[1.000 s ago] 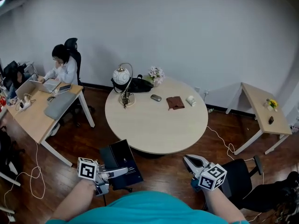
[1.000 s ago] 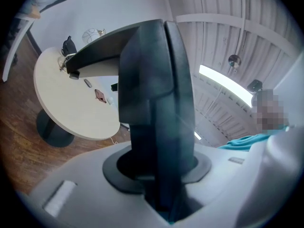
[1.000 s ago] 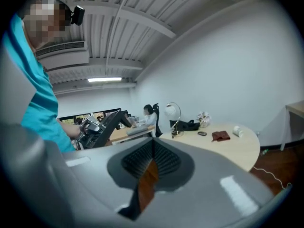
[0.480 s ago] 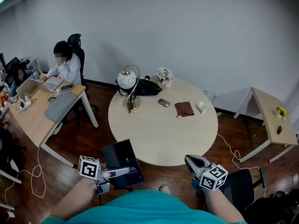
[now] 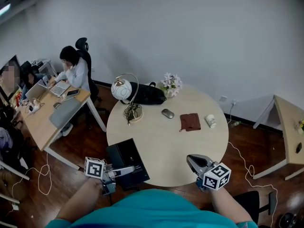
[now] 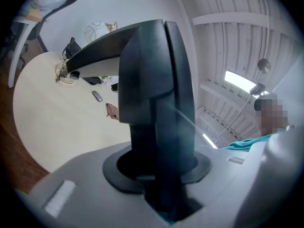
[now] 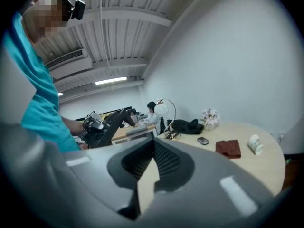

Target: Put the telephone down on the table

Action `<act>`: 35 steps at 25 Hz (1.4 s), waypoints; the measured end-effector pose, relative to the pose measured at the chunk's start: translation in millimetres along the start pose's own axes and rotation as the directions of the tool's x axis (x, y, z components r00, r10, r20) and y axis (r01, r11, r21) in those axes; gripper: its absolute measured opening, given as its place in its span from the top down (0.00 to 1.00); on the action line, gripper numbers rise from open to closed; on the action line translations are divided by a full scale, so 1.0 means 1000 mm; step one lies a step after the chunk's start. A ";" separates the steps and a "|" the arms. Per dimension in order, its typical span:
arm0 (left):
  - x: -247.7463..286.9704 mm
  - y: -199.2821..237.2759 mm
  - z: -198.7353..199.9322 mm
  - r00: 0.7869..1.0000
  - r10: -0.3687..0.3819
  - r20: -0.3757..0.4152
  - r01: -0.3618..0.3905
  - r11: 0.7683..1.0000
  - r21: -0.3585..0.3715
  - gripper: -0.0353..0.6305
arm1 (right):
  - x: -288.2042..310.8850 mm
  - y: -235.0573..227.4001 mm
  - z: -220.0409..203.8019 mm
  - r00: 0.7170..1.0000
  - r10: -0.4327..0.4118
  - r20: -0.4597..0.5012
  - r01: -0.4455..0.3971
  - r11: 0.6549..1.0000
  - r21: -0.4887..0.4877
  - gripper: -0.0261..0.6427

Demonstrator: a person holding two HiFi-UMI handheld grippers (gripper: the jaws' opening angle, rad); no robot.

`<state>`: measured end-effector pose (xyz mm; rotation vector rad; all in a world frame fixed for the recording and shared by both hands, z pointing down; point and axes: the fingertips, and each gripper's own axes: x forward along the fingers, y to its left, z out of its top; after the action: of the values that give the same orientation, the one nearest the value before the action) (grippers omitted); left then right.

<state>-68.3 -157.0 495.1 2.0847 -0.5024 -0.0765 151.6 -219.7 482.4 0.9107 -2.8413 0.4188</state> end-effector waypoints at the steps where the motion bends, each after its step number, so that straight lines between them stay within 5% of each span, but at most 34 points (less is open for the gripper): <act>1: 0.012 0.002 0.004 1.000 0.007 -0.003 -0.007 1.000 -0.004 0.69 | 0.001 -0.011 0.001 1.000 0.010 -0.006 -0.010 1.000 -0.003 0.96; 6: 0.061 0.011 0.019 0.999 -0.021 -0.038 0.018 0.998 -0.063 0.69 | 0.009 -0.051 0.001 0.999 0.029 -0.022 -0.028 1.000 0.009 0.96; 10: 0.084 0.037 0.042 0.994 -0.032 -0.109 0.032 0.999 0.002 0.69 | 0.021 -0.077 0.000 0.999 0.008 -0.039 -0.007 1.000 0.020 0.96; 14: 0.099 0.072 0.064 0.980 -0.041 -0.197 0.037 0.999 -0.028 0.69 | 0.041 -0.097 0.002 0.998 -0.031 -0.054 0.033 0.999 0.031 0.96; 25: 0.142 0.175 0.117 0.872 -0.143 -0.467 0.141 0.989 -0.039 0.69 | 0.116 -0.153 0.004 0.974 -0.192 -0.120 0.204 0.974 0.102 0.96; 35: 0.221 0.244 0.125 0.833 -0.133 -0.537 0.105 0.991 -0.082 0.69 | 0.151 -0.227 -0.020 0.973 -0.177 -0.150 0.191 0.978 0.083 0.96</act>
<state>24.2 -453.8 661.6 1.9702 -0.0200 0.4194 162.6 -473.8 583.1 1.1046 -2.5996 0.5777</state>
